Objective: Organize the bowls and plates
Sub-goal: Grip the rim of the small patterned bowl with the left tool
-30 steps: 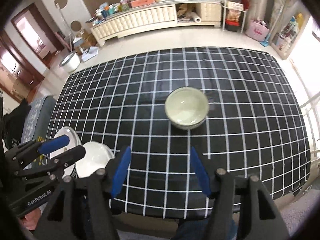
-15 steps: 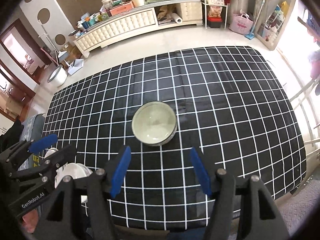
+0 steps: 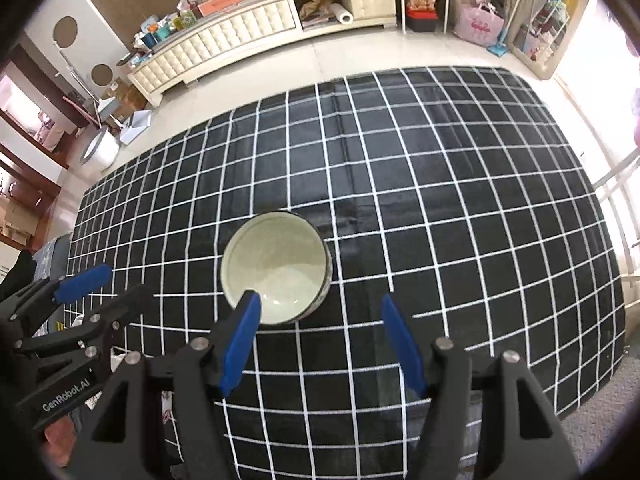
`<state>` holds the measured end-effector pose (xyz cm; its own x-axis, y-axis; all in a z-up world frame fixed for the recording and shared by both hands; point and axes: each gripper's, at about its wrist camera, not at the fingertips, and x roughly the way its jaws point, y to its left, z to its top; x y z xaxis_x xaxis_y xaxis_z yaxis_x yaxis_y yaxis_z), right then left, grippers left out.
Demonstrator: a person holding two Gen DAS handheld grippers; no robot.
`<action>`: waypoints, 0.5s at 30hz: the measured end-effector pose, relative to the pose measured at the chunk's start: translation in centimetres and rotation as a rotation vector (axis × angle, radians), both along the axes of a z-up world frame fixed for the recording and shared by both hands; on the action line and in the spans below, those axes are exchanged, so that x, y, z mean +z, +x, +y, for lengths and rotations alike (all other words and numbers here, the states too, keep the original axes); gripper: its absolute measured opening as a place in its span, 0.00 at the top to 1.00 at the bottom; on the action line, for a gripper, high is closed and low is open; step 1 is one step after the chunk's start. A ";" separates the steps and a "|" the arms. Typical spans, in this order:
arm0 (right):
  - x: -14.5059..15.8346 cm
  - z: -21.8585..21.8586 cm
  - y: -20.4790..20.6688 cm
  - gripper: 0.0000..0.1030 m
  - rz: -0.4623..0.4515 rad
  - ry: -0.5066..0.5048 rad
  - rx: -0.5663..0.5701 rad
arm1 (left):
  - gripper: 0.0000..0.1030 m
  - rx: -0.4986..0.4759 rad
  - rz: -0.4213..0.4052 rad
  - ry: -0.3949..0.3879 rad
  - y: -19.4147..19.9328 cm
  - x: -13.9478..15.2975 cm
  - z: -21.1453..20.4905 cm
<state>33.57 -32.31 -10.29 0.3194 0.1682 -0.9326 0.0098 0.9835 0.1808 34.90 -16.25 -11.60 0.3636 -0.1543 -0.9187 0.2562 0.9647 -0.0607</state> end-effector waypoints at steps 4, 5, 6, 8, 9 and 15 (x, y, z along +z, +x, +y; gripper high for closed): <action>-1.8 -0.2 1.1 0.34 0.036 0.009 0.001 | 0.43 0.004 0.040 0.011 1.7 -2.0 -0.4; -2.2 -0.2 1.4 0.34 0.045 0.007 0.001 | 0.43 0.004 0.047 0.017 2.0 -2.4 -0.7; -2.8 -0.3 1.6 0.34 0.053 0.005 0.001 | 0.43 0.002 0.053 0.021 2.4 -2.9 -0.9; -3.7 -0.5 2.0 0.34 0.073 0.010 0.001 | 0.43 -0.004 0.067 0.028 2.9 -3.7 -1.3; -4.1 -0.5 2.2 0.35 0.079 0.015 0.002 | 0.43 -0.009 0.075 0.031 3.2 -4.1 -1.6; -5.6 -0.7 2.9 0.35 0.101 0.024 0.011 | 0.43 -0.030 0.122 0.055 4.4 -6.7 -3.0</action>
